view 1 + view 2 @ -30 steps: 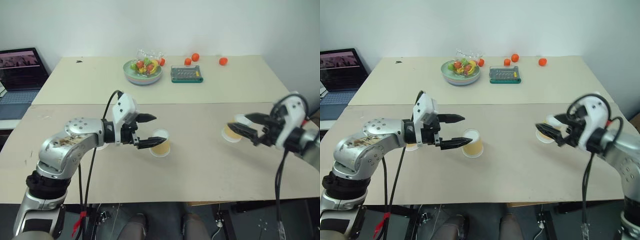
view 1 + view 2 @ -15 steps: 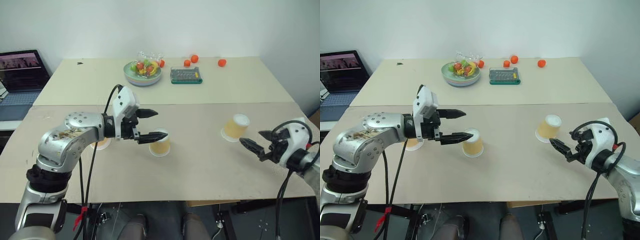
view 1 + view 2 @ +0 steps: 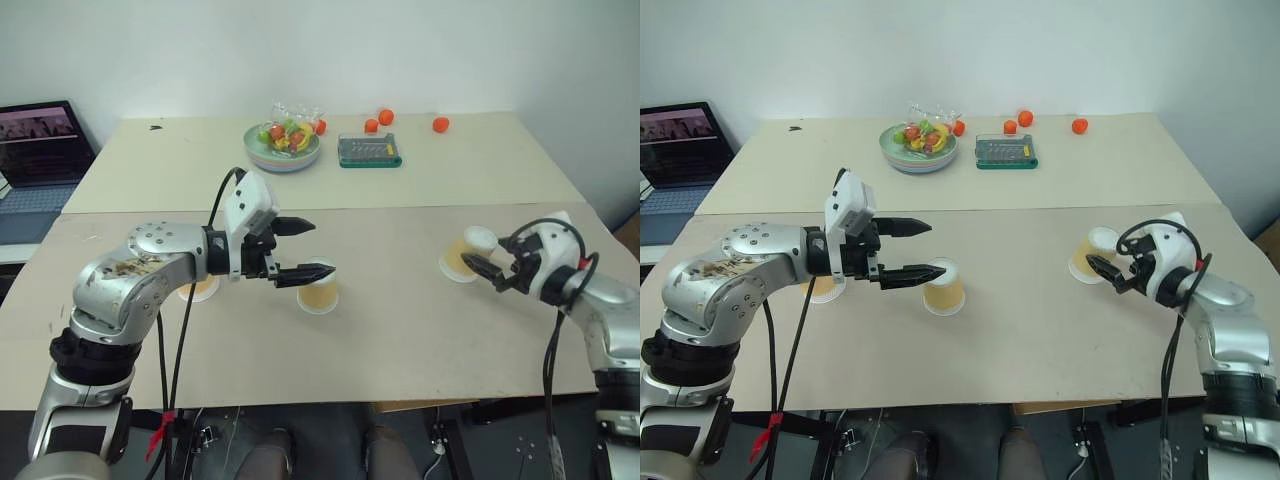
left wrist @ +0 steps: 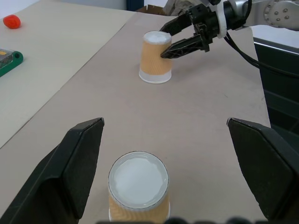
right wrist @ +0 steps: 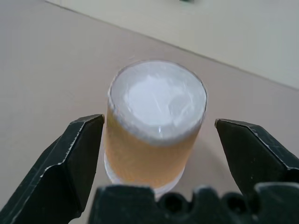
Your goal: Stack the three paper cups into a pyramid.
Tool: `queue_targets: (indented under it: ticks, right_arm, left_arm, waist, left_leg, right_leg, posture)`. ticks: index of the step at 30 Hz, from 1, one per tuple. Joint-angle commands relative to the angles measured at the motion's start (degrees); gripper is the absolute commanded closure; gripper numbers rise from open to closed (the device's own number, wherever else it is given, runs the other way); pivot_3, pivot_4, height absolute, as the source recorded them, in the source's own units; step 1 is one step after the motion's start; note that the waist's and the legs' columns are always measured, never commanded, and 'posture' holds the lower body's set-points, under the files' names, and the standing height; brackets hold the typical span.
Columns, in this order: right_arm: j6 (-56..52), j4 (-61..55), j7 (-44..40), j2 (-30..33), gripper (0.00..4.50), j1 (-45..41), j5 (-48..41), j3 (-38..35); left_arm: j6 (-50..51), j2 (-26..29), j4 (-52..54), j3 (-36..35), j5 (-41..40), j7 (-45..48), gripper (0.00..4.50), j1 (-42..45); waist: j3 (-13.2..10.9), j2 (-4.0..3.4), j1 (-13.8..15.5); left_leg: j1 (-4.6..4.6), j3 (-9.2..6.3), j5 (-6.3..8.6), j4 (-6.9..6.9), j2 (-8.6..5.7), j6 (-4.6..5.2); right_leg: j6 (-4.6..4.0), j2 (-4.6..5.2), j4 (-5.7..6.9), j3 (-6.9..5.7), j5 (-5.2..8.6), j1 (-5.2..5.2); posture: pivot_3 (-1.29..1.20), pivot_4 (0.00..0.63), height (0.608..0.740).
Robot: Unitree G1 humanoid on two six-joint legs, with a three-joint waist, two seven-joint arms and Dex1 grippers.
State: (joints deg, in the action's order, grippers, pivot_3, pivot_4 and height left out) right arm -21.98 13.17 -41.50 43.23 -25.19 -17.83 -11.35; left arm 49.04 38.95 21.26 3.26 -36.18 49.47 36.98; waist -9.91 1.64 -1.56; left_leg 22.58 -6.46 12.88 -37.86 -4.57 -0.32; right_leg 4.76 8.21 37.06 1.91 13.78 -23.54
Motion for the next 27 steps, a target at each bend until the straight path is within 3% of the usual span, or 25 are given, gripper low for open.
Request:
queue_targets:
  ticks: [1,6,9,12,17,22,27]
  right_arm:
    - [3.1,2.3,-1.0,-0.6,0.05,-3.4,1.4,1.1]
    - [5.0,6.9,-2.0,-1.4,0.05,-7.2,2.8,2.4]
    - [5.6,8.3,-2.6,-1.8,0.74,-7.7,3.1,2.6]
    - [6.1,8.5,-2.7,-2.0,1.69,-7.3,3.3,2.6]
    - [5.6,6.8,-2.3,-1.3,1.76,-6.6,3.2,2.0]
    - [-7.0,-11.9,-7.0,2.0,1.76,-7.7,-2.2,4.2]
    - [-17.3,-22.4,-6.8,1.8,1.76,-11.5,-4.2,8.5]
  left_arm:
    - [0.0,-0.1,1.9,-1.4,-0.8,-0.7,0.0,-0.2]
    - [-0.1,-0.3,2.6,-1.2,-0.9,-1.2,0.0,-0.8]
    - [-0.2,-0.2,2.7,-1.3,-0.9,-1.4,0.0,-0.9]
    - [-0.1,-0.2,2.7,-1.4,-0.9,-1.5,0.0,-1.0]
    - [-0.1,0.0,2.9,-1.5,-1.0,-1.6,0.0,-1.2]
    - [0.0,0.3,2.8,-1.3,-1.2,-1.1,0.0,-1.4]
    - [-0.1,0.9,2.7,-1.1,-1.1,-0.1,0.0,-1.1]
  waist:
    - [0.0,0.0,0.0]
    - [0.0,0.0,-0.1]
    - [0.0,0.0,-0.1]
    - [0.0,0.0,-0.1]
    - [0.0,0.0,-0.1]
    - [0.0,-0.03,-0.3]
    - [0.0,-0.02,-0.9]
  left_leg:
    - [0.0,0.02,0.0,0.0,0.02,0.0]
    - [-0.01,0.09,0.01,0.0,0.04,0.01]
    - [-0.01,0.1,0.01,0.0,0.07,0.01]
    - [-0.01,0.11,0.01,0.0,0.07,0.01]
    - [-0.02,0.13,0.01,0.0,0.1,0.01]
    - [0.02,0.2,0.02,0.0,0.14,0.01]
    - [0.25,0.27,0.02,-0.01,0.43,0.01]
  right_leg:
    - [0.0,-0.02,-0.02,0.0,0.0,0.0]
    - [-0.01,-0.04,-0.02,0.07,-0.01,-0.02]
    - [-0.02,-0.06,-0.02,0.09,-0.01,-0.03]
    - [-0.02,-0.07,-0.02,0.11,-0.02,-0.03]
    - [-0.04,-0.1,-0.01,0.13,-0.03,-0.03]
    - [-0.04,-0.14,0.02,0.25,-0.03,-0.16]
    - [-0.21,-0.47,0.02,0.37,-0.16,-0.51]
  posture:
    - [0.0,0.15,0.74]
    - [0.0,0.15,0.74]
    - [0.0,0.15,0.74]
    - [0.0,0.15,0.74]
    - [0.0,0.15,0.74]
    - [0.0,0.15,0.74]
    - [0.0,0.15,0.74]
